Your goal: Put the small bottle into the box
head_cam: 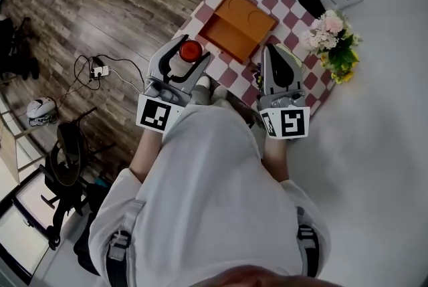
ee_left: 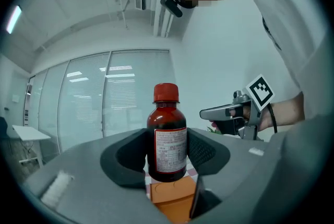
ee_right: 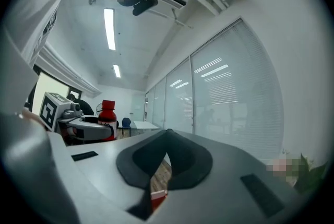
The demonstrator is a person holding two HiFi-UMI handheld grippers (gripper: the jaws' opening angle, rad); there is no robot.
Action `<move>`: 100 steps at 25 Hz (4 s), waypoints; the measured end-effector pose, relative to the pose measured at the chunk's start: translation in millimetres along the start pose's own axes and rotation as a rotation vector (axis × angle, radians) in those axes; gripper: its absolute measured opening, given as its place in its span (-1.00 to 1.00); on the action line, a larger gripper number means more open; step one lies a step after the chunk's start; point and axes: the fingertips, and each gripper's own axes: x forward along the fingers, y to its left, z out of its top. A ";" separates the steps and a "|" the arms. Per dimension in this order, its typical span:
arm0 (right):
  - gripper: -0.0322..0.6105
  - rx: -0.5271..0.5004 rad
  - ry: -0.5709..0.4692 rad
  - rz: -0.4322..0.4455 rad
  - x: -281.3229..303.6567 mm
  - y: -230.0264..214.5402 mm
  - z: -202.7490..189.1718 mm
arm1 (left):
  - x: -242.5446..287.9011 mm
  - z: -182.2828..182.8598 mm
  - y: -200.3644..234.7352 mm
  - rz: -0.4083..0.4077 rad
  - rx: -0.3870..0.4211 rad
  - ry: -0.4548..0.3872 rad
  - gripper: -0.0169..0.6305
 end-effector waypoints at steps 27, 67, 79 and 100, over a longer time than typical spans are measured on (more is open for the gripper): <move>-0.89 0.120 0.094 0.104 -21.9 -45.6 -38.0 | 124.1 -282.2 -33.9 -0.394 0.313 0.648 -0.27; -0.89 0.208 0.171 -0.057 -69.9 -107.0 -82.5 | 123.3 -474.8 -62.5 -0.926 0.750 1.377 -0.18; -0.89 0.201 0.159 -0.010 -65.3 -110.5 -82.8 | 117.2 -431.7 -60.4 -0.925 0.648 1.316 -0.07; -0.89 0.198 0.093 0.192 -28.5 -75.8 -68.5 | 80.5 -208.7 -51.6 -0.246 0.139 0.618 -0.94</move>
